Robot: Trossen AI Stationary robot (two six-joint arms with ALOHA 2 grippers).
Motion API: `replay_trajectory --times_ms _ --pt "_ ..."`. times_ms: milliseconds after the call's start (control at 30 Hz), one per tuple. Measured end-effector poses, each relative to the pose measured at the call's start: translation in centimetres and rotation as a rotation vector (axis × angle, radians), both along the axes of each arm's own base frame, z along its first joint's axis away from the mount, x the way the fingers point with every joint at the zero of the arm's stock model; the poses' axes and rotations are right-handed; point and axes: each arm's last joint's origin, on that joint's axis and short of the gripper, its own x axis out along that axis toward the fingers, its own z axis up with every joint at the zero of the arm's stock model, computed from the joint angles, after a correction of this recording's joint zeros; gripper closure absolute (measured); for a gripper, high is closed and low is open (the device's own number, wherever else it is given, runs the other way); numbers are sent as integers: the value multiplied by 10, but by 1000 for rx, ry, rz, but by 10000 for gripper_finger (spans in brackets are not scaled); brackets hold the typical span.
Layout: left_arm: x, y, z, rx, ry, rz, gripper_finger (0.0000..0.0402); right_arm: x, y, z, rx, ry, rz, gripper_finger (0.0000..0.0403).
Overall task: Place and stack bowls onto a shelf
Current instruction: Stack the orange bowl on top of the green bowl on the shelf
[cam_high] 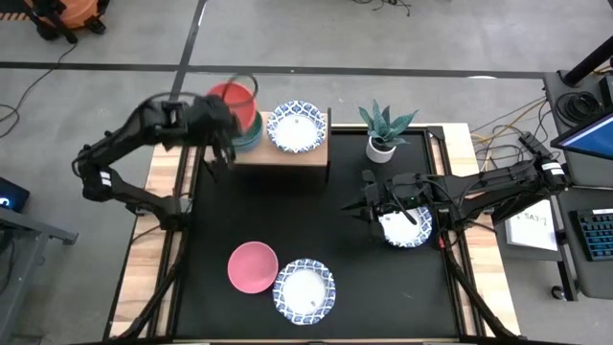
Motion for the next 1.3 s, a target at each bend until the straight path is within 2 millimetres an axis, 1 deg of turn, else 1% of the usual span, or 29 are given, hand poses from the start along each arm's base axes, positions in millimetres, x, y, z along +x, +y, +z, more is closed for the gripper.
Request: replay_trajectory --times_ms 167,267,700,1100,1300 --pt "-1 26 -6 -141 -29 3 401 0 0 -2 0 5 0 335" --pt "1 33 -10 -158 -18 21 401 -1 0 -4 -1 11 0 338" --pt "18 42 -22 -198 27 1 401 -1 0 -7 -2 22 -1 341" --pt "18 53 -25 -213 26 54 401 -1 0 -7 -1 22 -1 339" --pt "23 58 -31 -221 47 65 401 -1 0 -7 7 23 -4 330"
